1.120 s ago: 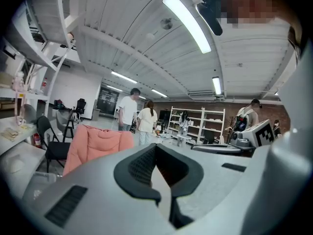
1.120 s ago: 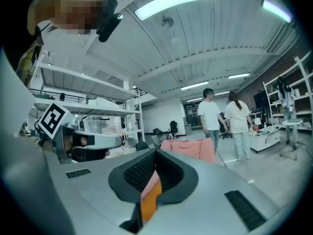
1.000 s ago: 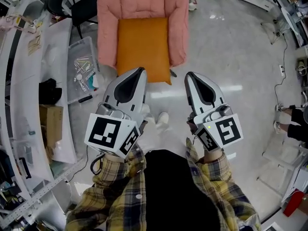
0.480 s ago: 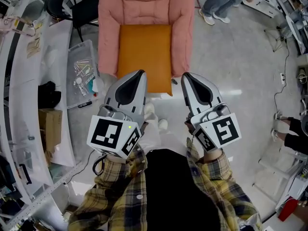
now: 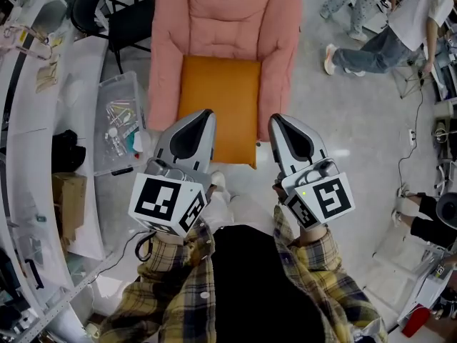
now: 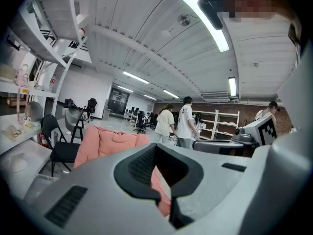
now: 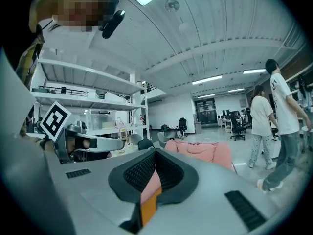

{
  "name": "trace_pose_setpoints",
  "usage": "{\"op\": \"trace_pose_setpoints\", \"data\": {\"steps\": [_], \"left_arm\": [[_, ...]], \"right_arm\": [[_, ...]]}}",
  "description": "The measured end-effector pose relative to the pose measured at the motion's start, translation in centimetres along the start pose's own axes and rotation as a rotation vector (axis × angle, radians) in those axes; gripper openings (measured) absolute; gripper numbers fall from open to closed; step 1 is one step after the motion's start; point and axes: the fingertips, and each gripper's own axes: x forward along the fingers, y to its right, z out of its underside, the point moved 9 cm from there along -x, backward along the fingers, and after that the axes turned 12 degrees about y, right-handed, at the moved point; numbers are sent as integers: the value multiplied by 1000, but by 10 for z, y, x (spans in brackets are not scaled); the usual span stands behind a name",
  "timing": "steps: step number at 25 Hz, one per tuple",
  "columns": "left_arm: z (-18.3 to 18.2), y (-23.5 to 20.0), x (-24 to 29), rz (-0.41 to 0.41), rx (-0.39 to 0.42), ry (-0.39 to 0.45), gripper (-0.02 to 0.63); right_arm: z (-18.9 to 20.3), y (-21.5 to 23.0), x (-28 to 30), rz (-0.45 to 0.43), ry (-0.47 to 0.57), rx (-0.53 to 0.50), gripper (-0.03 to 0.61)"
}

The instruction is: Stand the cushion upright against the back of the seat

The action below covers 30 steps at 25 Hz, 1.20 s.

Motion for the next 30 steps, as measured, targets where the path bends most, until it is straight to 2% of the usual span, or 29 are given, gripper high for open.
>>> {"op": "trace_pose_setpoints", "data": {"steps": [4,10,14,21,25,27,30], "left_arm": [[12,-10,7,-20,-23,-48,3],[50,-13,19,-59,-71,-130,3],[80,-20,13,-141,-113,-201,3],[157,-45,-2,-289,-270,-319,3],[213,-54,-19,-358,-332,-415,7],[242,-58,-24,-377,-369,-463,25],[286,-61,-31,-388,-417,-543,92]], "right_arm": [[8,9,8,2,-36,14,17],[32,36,15,-14,-96,23,17],[50,40,16,-56,-149,50,17],[88,49,19,-108,-206,121,17],[119,53,21,-139,-256,147,17],[135,55,24,-151,-274,158,17],[154,58,26,-158,-292,186,17]]}}
